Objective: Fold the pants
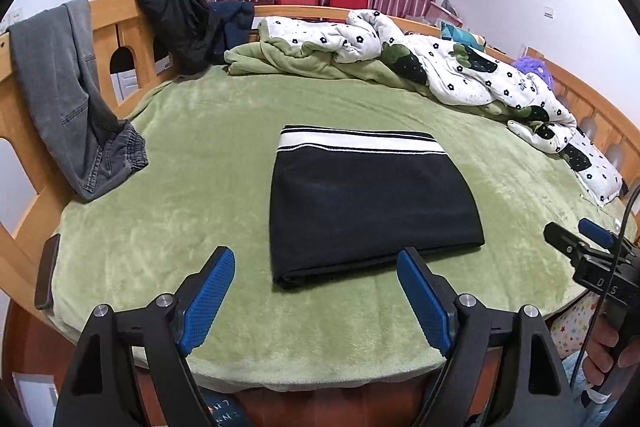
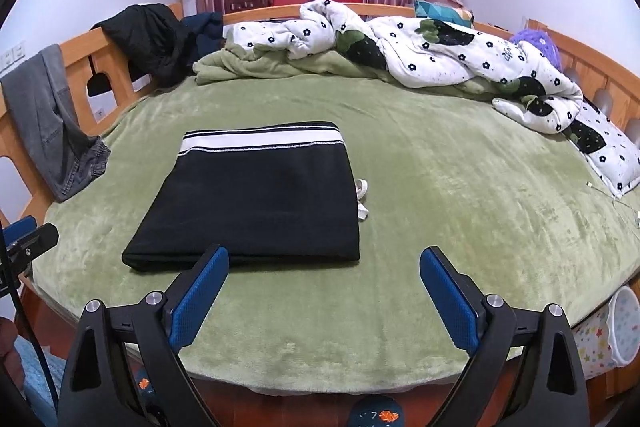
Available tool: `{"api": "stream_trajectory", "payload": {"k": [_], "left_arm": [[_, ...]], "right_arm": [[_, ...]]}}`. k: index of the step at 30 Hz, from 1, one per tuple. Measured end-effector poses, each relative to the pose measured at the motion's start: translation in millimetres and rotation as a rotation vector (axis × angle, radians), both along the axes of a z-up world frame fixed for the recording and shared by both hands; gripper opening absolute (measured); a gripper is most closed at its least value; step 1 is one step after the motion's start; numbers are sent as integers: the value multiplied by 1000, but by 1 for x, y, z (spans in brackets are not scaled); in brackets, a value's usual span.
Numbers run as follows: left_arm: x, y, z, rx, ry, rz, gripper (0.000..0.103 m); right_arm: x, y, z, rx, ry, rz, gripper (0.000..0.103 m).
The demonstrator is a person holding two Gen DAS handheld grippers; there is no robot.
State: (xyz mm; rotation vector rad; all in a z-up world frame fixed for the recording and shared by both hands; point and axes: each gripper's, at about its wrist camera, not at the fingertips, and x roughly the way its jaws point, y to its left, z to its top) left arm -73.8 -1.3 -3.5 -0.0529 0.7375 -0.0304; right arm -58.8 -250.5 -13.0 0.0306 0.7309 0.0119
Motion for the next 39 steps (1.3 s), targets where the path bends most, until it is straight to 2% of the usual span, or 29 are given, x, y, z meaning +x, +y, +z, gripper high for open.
{"api": "stream_trajectory", "payload": {"k": [20,39], "left_arm": [[3,-1,-10,3,16,-11,82],[3,3,-7,5,5,-8,82]], "right_arm": [[1,2,0,-16,-1,-9,95],[0,-1,0,-19,-4,-10,95]]}}
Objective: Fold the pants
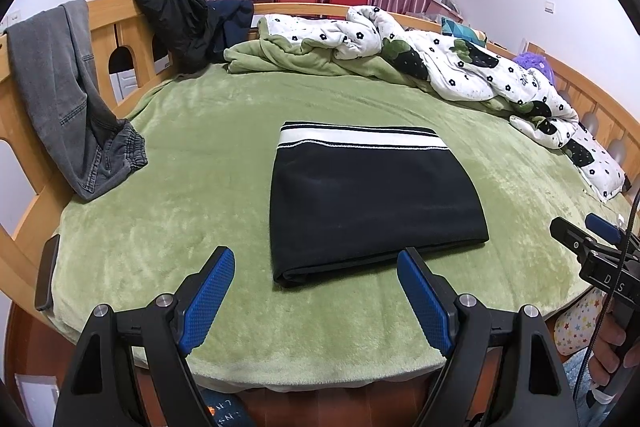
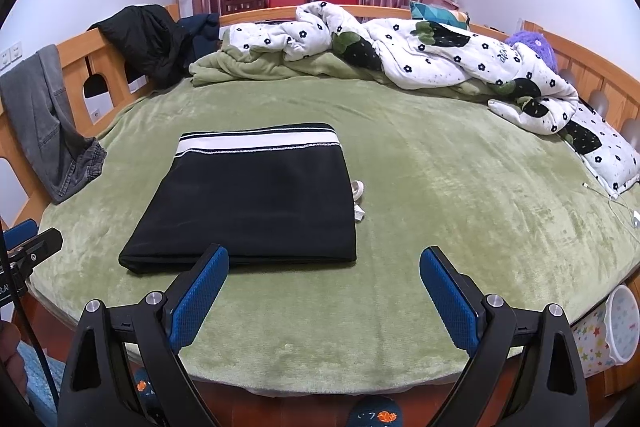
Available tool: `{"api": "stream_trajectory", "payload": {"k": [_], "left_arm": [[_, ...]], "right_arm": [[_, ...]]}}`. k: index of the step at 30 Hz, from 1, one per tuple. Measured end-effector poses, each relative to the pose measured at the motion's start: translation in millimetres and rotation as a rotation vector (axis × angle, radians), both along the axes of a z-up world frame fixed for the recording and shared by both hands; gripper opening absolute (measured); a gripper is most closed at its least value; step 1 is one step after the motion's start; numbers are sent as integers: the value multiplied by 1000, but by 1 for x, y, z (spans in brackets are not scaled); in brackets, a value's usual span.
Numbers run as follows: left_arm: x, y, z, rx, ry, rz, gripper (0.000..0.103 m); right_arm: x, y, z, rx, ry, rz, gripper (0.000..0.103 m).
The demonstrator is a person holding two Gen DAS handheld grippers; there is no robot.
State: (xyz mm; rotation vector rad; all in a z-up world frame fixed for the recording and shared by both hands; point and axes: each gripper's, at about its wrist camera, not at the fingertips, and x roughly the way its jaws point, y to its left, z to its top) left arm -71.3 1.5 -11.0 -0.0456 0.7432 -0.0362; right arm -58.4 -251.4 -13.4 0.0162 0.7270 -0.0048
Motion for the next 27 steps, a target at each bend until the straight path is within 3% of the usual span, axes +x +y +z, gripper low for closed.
{"api": "stream_trajectory", "payload": {"k": [27], "left_arm": [[-1,-4,5,-3,-12,7,82]], "right_arm": [[-2,4,3,-2,-7,-19,95]]}}
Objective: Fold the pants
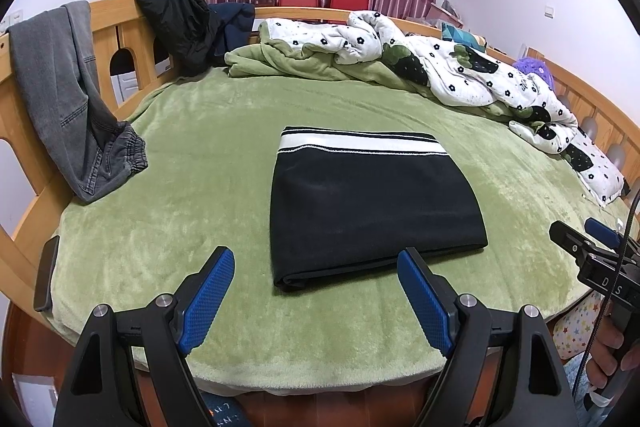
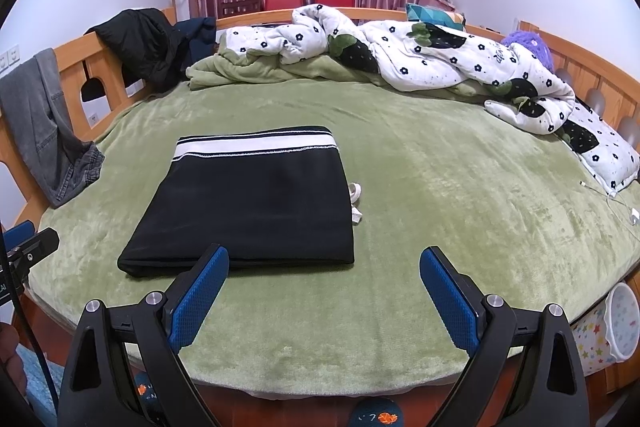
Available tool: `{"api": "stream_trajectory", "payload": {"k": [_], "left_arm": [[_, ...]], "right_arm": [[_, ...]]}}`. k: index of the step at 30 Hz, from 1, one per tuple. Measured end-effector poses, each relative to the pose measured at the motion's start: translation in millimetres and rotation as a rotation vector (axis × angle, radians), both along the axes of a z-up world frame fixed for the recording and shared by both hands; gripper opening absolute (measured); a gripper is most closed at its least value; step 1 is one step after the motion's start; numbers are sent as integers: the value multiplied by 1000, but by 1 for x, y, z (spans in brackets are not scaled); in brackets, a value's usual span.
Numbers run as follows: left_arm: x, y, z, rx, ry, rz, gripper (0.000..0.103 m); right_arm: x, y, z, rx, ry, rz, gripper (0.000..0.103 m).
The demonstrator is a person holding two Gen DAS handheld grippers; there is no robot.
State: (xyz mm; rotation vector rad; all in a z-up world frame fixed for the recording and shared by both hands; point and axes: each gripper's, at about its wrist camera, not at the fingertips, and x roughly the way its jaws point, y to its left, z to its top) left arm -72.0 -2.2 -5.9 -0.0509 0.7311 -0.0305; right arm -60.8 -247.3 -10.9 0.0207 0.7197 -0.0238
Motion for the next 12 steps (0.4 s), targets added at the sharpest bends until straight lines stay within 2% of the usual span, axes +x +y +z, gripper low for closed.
{"api": "stream_trajectory", "payload": {"k": [10,12], "left_arm": [[0,-4,2,3,-1,7,83],[0,-10,3,-3,1,-16,83]], "right_arm": [[-1,6,2,0,-4,0,95],[-1,6,1,-3,-5,-2,95]]}}
